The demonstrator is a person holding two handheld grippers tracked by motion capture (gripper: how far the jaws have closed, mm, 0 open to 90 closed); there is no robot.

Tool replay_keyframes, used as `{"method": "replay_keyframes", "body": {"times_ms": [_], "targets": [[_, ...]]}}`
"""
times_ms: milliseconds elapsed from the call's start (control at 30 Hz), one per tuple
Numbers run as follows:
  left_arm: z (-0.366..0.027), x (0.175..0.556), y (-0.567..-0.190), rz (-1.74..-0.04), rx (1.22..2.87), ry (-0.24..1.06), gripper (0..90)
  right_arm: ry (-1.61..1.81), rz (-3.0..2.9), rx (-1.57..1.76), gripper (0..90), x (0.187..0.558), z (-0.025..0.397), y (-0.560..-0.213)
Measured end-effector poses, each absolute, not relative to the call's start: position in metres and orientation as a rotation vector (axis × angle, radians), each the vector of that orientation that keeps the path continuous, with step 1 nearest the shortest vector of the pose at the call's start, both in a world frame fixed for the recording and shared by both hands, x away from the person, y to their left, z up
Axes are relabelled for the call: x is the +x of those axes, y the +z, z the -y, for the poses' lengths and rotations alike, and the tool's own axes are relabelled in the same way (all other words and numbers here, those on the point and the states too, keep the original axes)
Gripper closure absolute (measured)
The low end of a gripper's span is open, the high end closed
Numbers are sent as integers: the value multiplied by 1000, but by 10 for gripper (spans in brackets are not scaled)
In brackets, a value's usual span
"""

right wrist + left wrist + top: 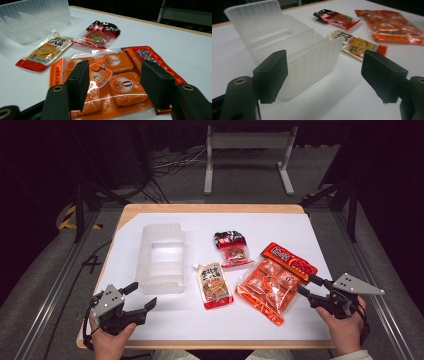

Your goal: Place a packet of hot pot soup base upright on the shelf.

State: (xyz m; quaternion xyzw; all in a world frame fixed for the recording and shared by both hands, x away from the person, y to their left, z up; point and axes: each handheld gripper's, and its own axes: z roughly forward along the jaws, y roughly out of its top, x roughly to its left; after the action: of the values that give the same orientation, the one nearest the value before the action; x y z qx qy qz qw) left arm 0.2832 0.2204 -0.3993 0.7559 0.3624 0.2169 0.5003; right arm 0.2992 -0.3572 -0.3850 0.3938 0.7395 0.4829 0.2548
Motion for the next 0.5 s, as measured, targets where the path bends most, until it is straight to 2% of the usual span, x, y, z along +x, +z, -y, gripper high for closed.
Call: {"method": "replay_keyframes", "body": {"times_ms": [200, 500], "targets": [[-215, 285, -401, -781, 1905, 491, 179, 1287, -2044, 1039, 386, 302, 355, -381], [-213, 292, -407, -825, 1891, 423, 172, 1247, -2069, 1101, 339, 326, 354, -374]]}}
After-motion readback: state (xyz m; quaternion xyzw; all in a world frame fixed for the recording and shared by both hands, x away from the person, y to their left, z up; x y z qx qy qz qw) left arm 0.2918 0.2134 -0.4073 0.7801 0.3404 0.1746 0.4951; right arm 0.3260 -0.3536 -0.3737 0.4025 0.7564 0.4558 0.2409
